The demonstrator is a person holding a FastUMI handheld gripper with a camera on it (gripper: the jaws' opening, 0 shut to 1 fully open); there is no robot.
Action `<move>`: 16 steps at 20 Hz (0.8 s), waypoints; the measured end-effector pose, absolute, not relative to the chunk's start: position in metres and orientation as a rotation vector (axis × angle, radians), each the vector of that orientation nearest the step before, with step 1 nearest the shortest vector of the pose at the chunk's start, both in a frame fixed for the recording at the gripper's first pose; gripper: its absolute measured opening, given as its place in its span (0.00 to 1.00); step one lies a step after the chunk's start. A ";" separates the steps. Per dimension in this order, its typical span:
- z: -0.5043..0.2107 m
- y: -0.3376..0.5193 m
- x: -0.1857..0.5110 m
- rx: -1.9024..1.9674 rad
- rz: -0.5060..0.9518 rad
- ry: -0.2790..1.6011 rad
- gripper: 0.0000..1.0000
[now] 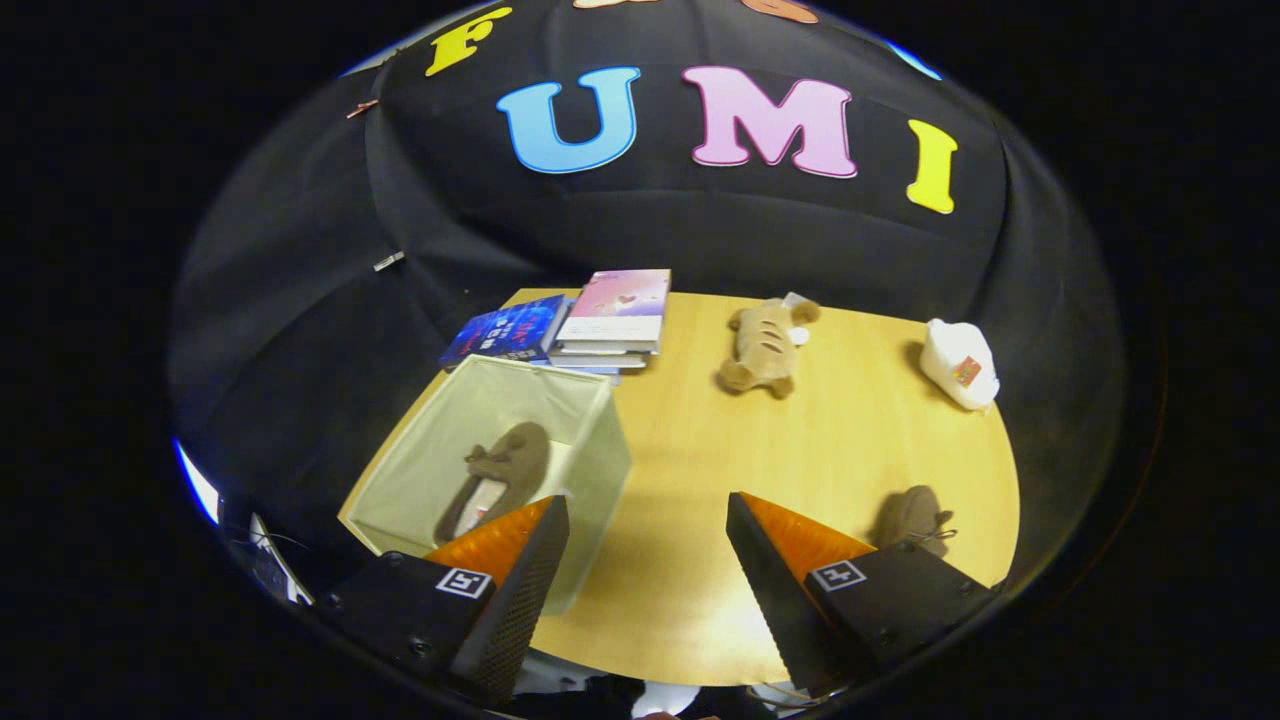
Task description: Open the storage box then place both shoes into the box .Put the left shoe in first, then the right shoe, with the right side of both shoes facing outward in a uniform manner.
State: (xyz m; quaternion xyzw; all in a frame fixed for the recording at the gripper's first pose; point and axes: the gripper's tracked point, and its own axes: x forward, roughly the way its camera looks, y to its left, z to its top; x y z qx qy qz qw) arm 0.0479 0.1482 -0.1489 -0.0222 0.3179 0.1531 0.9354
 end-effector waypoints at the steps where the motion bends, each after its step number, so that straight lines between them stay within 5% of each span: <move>1: -0.150 0.128 0.047 -0.062 0.300 0.638 0.99; 16: -0.254 -0.133 0.044 -0.140 0.097 0.715 0.99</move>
